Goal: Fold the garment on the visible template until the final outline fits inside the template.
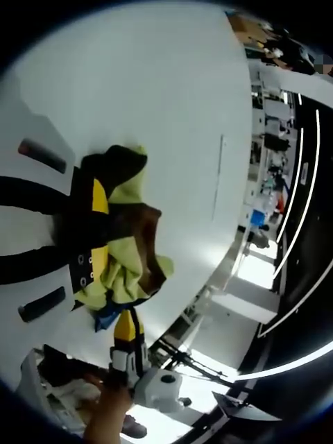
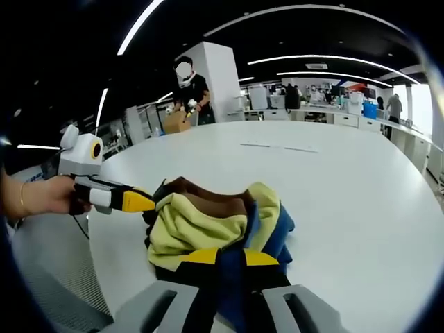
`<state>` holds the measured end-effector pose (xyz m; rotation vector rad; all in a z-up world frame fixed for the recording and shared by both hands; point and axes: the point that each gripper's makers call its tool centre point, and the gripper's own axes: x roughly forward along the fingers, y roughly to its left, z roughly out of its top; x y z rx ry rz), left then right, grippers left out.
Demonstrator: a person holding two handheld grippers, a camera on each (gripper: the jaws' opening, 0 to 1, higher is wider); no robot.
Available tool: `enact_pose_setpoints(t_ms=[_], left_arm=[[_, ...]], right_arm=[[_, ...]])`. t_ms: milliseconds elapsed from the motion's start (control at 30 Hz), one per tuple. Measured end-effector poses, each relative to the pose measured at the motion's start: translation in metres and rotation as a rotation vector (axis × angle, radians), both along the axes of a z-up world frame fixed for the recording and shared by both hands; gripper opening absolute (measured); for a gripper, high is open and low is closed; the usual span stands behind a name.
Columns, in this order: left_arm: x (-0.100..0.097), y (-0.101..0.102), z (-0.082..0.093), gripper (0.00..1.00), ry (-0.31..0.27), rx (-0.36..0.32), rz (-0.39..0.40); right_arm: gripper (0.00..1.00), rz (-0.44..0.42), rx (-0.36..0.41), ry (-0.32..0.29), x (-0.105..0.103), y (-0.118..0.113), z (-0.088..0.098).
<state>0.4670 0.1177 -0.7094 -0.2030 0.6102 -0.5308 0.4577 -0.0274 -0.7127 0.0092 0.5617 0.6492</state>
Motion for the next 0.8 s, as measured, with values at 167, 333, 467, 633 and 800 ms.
enact_pose_setpoints(t_ms=[167, 333, 467, 633, 800], left_arm=[[0.0013, -0.0030, 0.0003, 0.05, 0.015, -0.038, 0.018], [0.0015, 0.0001, 0.0043, 0.04, 0.012, -0.067, 0.047], [0.0007, 0.0015, 0.0057, 0.04, 0.009, -0.073, 0.044], [-0.0008, 0.0009, 0.0082, 0.04, 0.010, -0.085, 0.033], [-0.0015, 0.0013, 0.0086, 0.04, 0.017, -0.099, 0.038]], right_arm=[[0.00, -0.002, -0.002, 0.011, -0.0003, 0.0019, -0.0033], [0.00, -0.022, -0.007, 0.021, 0.0015, -0.0001, -0.0071], [0.00, -0.038, 0.004, 0.020, 0.0028, -0.0021, -0.0069], [0.00, -0.048, 0.007, 0.026, 0.0031, -0.0038, -0.0071], [0.00, -0.055, 0.009, 0.033, 0.0031, -0.0046, -0.0078]])
